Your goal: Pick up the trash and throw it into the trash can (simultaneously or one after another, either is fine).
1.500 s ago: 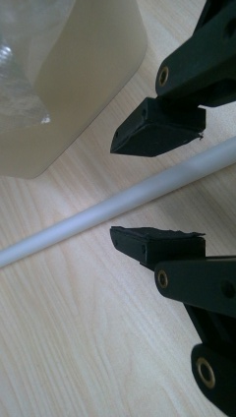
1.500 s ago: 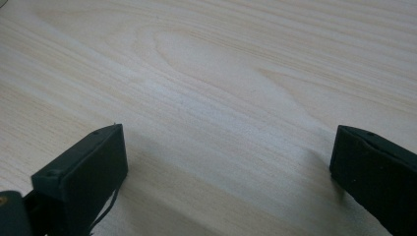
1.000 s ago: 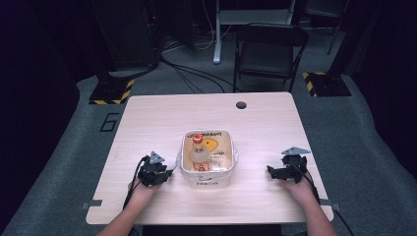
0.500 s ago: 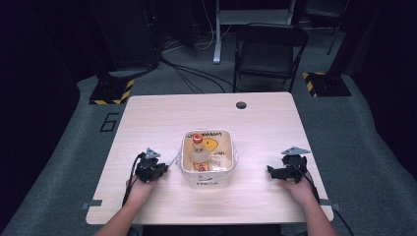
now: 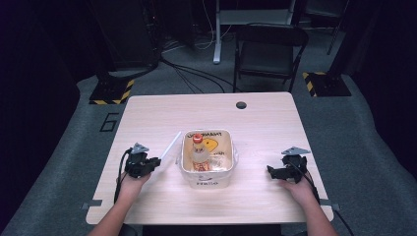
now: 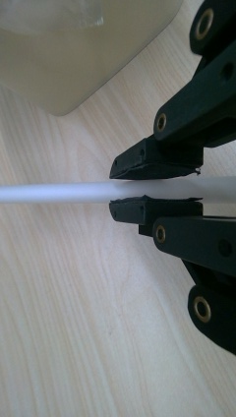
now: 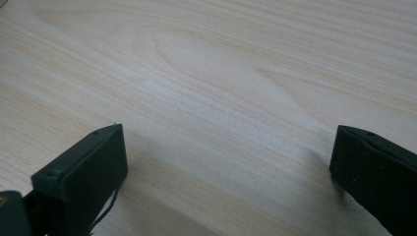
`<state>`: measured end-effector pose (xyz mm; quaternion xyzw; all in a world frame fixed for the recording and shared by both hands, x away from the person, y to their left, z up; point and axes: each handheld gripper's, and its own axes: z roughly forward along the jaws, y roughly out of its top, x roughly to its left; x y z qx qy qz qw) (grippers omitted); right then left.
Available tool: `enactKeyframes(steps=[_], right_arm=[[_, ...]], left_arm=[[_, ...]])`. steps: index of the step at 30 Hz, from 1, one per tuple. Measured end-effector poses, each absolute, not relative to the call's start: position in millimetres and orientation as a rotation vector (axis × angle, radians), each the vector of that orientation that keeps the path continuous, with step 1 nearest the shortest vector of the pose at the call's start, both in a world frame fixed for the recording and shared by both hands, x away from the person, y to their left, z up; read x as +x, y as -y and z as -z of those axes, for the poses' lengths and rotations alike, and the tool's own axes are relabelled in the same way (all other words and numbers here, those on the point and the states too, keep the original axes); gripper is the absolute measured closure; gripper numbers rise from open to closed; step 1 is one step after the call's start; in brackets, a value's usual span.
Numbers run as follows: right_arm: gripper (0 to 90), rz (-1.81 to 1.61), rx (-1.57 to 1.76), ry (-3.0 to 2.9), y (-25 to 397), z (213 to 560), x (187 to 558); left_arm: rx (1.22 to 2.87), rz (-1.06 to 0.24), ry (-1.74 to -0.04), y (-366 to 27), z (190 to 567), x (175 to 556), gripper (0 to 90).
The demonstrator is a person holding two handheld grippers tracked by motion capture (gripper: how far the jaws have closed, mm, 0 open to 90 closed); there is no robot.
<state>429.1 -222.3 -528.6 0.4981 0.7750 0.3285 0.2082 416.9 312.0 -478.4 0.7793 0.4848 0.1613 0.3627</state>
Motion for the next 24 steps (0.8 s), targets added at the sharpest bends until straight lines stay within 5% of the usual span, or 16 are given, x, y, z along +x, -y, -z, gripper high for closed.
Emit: enactKeyframes(steps=[24], right_arm=[[0.1,-0.914,1.386,-2.157,222.3,528.7,429.1]], left_arm=[[2.047,-0.439,-1.084,-319.2,408.7,395.4,78.9]])
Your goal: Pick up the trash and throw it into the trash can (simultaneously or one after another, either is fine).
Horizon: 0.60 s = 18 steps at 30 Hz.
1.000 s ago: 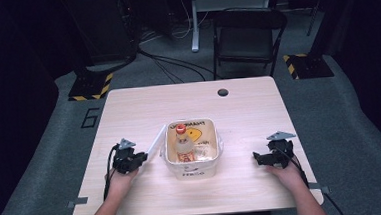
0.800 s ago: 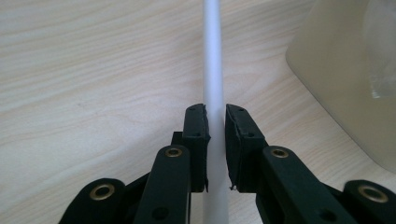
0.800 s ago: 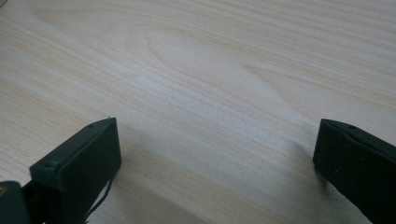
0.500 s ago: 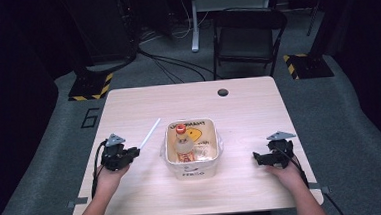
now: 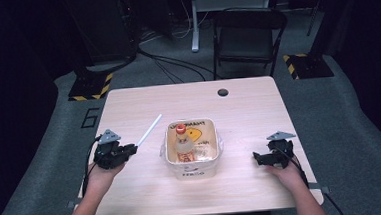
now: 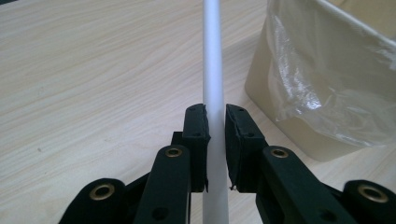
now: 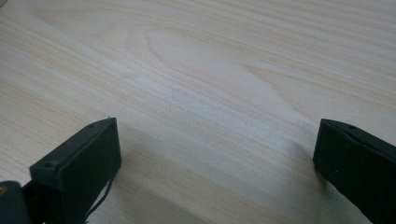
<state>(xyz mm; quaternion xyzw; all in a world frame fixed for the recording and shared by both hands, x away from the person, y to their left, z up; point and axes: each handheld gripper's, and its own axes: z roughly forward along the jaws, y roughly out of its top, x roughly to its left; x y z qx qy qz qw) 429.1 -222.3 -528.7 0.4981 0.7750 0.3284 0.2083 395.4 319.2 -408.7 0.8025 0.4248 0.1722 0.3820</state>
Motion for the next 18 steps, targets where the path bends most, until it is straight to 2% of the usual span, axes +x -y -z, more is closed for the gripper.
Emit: enactKeyframes(steps=[18], right_arm=[[0.1,-0.914,1.389,-2.156,222.2,528.6,429.0]], left_arm=[[2.107,-0.45,-0.979,-310.5,375.4,385.0,79.0]])
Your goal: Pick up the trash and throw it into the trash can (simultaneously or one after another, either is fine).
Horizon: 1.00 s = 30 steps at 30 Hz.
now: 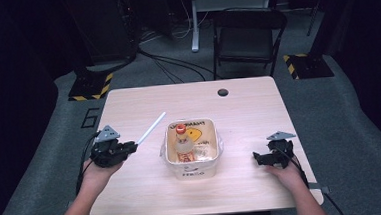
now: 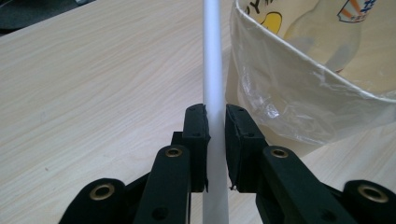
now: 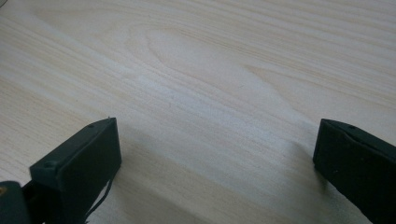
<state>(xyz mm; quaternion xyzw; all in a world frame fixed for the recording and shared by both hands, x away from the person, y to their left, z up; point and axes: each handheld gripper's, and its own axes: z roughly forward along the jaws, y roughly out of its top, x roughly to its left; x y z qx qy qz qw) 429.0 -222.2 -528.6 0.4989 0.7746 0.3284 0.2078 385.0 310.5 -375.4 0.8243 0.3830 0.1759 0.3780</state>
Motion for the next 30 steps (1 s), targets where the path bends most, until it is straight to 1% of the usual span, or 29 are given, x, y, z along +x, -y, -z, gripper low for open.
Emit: enactKeyframes(steps=[11,22,30], right_arm=[[0.1,-0.914,1.388,-2.156,222.2,528.6,429.0],[0.1,-0.914,1.386,-2.157,222.3,528.7,429.1],[0.1,-0.914,1.386,-2.157,222.3,528.7,429.1]], left_arm=[[2.17,-0.431,-0.909,-297.3,360.6,381.5,78.9],[2.204,-0.416,-0.86,-285.4,355.2,380.6,78.9],[2.234,-0.383,-0.83,-278.1,355.2,381.3,78.9]])
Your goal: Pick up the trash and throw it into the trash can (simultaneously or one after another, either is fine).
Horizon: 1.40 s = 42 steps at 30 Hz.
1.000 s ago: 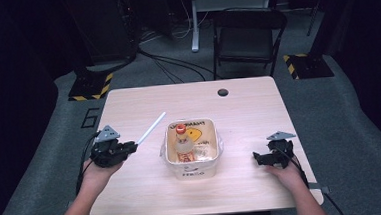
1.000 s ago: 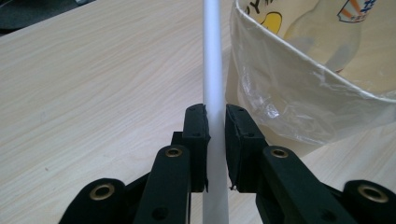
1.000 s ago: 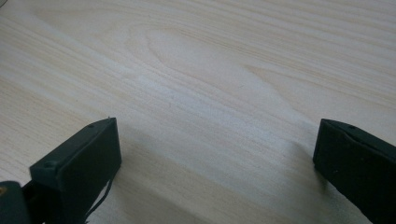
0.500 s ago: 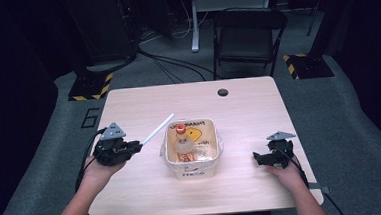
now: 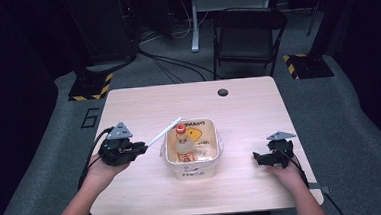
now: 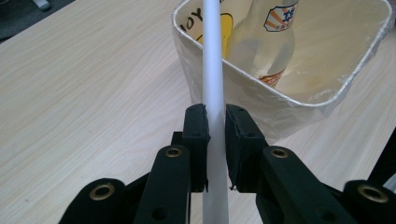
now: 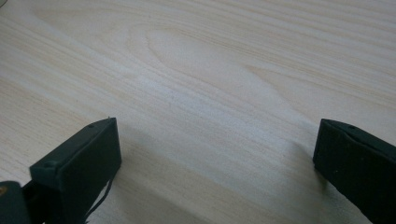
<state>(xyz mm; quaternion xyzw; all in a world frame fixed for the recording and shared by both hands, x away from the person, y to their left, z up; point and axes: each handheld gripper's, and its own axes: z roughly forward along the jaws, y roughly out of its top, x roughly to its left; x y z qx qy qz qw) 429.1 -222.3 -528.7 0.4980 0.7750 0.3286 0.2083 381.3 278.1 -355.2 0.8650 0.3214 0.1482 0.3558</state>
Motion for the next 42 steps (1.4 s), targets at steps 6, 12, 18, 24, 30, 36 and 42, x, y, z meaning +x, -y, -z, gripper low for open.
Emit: enactKeyframes(steps=[6,12,18,24,30,36,42], right_arm=[[0.1,-0.916,1.389,-2.158,222.1,528.6,428.9],[0.1,-0.916,1.386,-2.159,222.3,528.6,429.0],[0.1,-0.914,1.386,-2.157,222.3,528.7,429.1],[0.1,-0.914,1.385,-2.157,222.3,528.7,429.1],[0.1,-0.914,1.386,-2.157,222.3,528.7,429.1],[0.1,-0.914,1.389,-2.157,222.2,528.6,429.0],[0.0,-0.914,1.386,-2.157,222.3,528.7,429.1]], left_arm=[[2.244,-0.385,-0.82,-273.0,353.0,381.5,78.9],[2.241,-0.403,-0.815,-271.6,344.2,381.5,79.0],[2.225,-0.424,-0.793,-269.6,327.4,380.1,79.0],[2.21,-0.42,-0.758,-265.1,311.5,375.9,79.0],[2.218,-0.411,-0.723,-253.8,304.9,369.5,78.9],[2.247,-0.398,-0.681,-240.8,304.8,365.9,78.9],[2.249,-0.377,-0.663,-230.1,306.7,366.0,78.9]])
